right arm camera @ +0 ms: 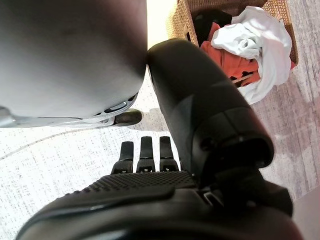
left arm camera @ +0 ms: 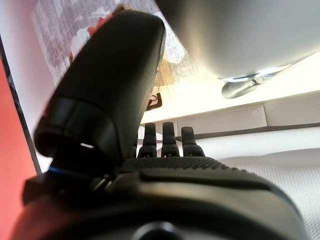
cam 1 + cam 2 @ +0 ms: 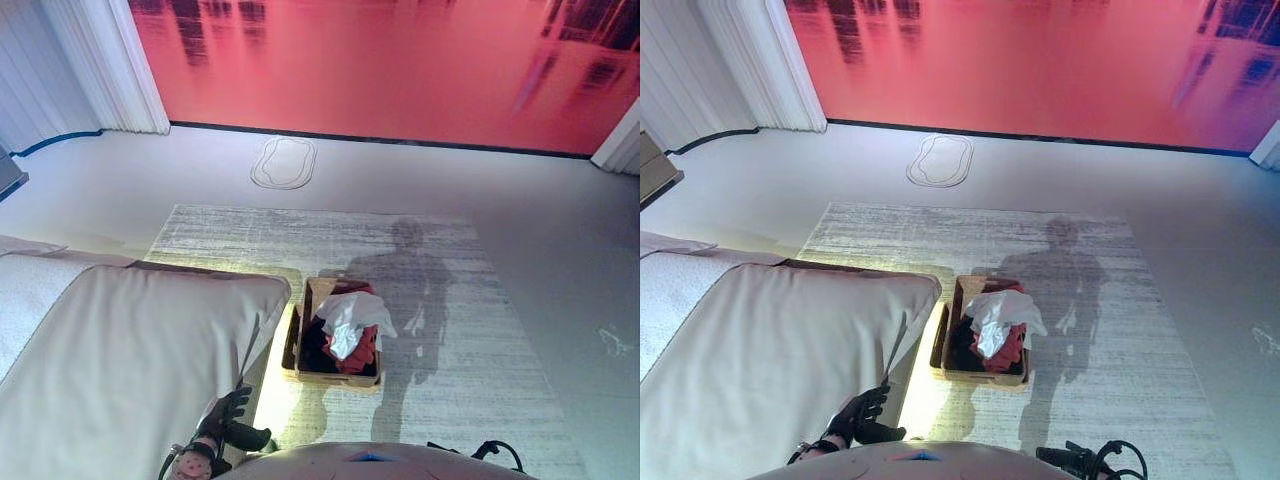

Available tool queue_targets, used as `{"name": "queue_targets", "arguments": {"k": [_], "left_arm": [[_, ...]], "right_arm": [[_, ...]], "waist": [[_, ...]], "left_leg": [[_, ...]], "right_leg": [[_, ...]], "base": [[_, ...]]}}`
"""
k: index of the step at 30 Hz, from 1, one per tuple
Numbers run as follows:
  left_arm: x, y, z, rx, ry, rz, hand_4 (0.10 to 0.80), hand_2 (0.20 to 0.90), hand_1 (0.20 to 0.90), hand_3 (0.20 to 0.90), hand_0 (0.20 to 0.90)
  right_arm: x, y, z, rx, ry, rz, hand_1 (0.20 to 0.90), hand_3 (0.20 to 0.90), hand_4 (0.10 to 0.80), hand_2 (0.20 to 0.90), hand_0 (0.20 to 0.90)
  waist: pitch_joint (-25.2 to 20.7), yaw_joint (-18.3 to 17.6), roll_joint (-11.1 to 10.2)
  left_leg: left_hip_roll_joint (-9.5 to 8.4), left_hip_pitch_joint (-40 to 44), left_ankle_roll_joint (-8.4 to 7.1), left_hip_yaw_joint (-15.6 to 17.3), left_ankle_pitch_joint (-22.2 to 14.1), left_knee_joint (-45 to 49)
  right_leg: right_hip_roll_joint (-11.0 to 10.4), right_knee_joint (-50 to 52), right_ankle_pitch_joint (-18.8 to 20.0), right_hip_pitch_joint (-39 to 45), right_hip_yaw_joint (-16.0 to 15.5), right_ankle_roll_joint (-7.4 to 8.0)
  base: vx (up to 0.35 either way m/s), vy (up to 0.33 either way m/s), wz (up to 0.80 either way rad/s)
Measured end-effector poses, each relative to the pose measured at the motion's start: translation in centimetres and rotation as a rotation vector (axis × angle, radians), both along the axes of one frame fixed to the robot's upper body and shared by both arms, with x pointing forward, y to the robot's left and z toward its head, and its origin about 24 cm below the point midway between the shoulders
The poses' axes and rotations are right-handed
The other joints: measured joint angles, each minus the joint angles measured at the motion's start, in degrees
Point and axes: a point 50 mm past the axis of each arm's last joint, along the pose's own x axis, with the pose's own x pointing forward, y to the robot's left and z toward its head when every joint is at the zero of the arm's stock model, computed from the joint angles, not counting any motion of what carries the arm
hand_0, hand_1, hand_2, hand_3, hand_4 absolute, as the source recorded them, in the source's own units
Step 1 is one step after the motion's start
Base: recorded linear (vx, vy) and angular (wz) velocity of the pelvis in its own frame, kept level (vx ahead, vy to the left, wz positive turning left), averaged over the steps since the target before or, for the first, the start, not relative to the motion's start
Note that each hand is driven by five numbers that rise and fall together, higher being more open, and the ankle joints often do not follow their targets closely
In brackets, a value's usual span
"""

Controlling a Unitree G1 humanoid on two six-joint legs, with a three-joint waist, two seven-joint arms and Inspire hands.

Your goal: Pick up the clothes from the bed and place them into the basket

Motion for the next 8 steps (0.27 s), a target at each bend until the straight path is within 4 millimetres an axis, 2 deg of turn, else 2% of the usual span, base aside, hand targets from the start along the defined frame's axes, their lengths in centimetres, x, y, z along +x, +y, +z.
{"name": "queue_targets", "arguments": {"k": [8], "left_arm": [[-0.11,-0.06,-0.09,-0.013,0.022,-0.008,0.800,0.900,0.900,0.900,0.900]], "right_arm": [[-0.05,-0.07,0.01,-0.013,0.006,-0.005,0.900,0.900,0.800,0.900,0.900]], "waist": [[-0.05,-0.12,0.12]], "left_leg": [[0.73,0.85,0.08,0.44,-0.21,0.00]], "right_leg": [[0.80,-0.22,0.05,0.42,0.66,-0.08]], "base": [[0.004,0.004,-0.05]]}}
